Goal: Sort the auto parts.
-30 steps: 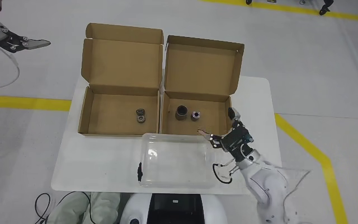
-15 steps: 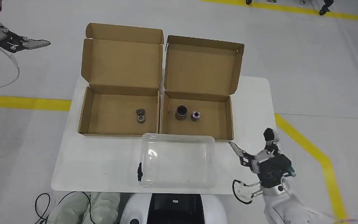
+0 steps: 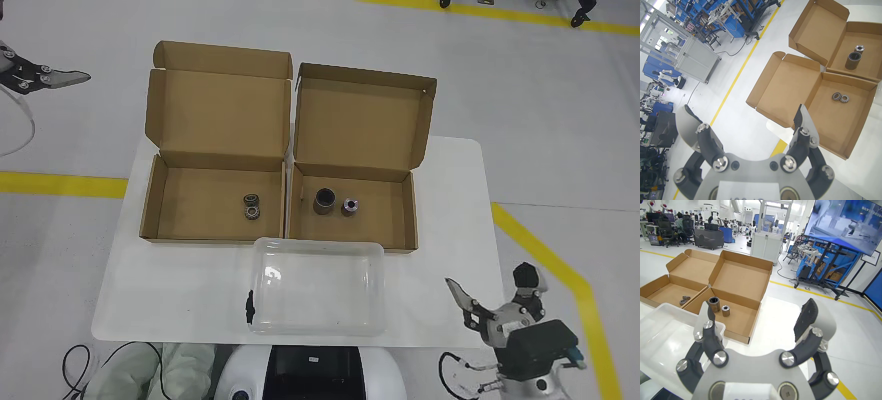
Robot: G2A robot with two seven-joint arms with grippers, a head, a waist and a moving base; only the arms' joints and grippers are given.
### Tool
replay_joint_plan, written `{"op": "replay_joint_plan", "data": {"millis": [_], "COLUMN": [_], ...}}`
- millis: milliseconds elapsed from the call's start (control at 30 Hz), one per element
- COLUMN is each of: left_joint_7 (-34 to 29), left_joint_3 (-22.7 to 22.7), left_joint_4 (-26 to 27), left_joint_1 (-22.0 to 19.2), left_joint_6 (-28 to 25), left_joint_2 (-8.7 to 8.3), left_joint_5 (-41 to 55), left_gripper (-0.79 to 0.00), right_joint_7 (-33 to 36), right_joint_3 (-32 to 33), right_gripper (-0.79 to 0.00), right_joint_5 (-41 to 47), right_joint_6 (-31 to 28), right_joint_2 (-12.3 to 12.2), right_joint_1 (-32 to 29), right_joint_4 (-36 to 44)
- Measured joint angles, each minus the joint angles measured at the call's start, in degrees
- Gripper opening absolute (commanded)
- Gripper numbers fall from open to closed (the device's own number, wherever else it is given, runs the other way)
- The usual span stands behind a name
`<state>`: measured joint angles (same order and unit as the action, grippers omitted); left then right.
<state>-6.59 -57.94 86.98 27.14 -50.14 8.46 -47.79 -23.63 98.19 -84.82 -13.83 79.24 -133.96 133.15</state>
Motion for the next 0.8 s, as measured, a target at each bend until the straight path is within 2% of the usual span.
{"op": "replay_joint_plan", "data": {"millis": [333, 800], "left_joint_7": [0.00, 0.00], "left_joint_3": [0.00, 0.00], "left_joint_4": [0.00, 0.00], "left_joint_1": [0.00, 0.00], "left_joint_6": [0.00, 0.00], "left_joint_2": [0.00, 0.00], "left_joint_5": [0.00, 0.00], "left_gripper": [0.000, 0.000], "right_joint_7": [-1.78, -1.96], "right_joint_3": [0.27, 0.27], "right_gripper": [0.000, 0.000], "right_joint_5": [0.27, 0.29], "right_joint_6": [2.70, 2.76], "right_joint_2": [0.17, 0.18], "right_joint_1": [-0.68, -0.68], "right_joint_4": [0.25, 0.20]}}
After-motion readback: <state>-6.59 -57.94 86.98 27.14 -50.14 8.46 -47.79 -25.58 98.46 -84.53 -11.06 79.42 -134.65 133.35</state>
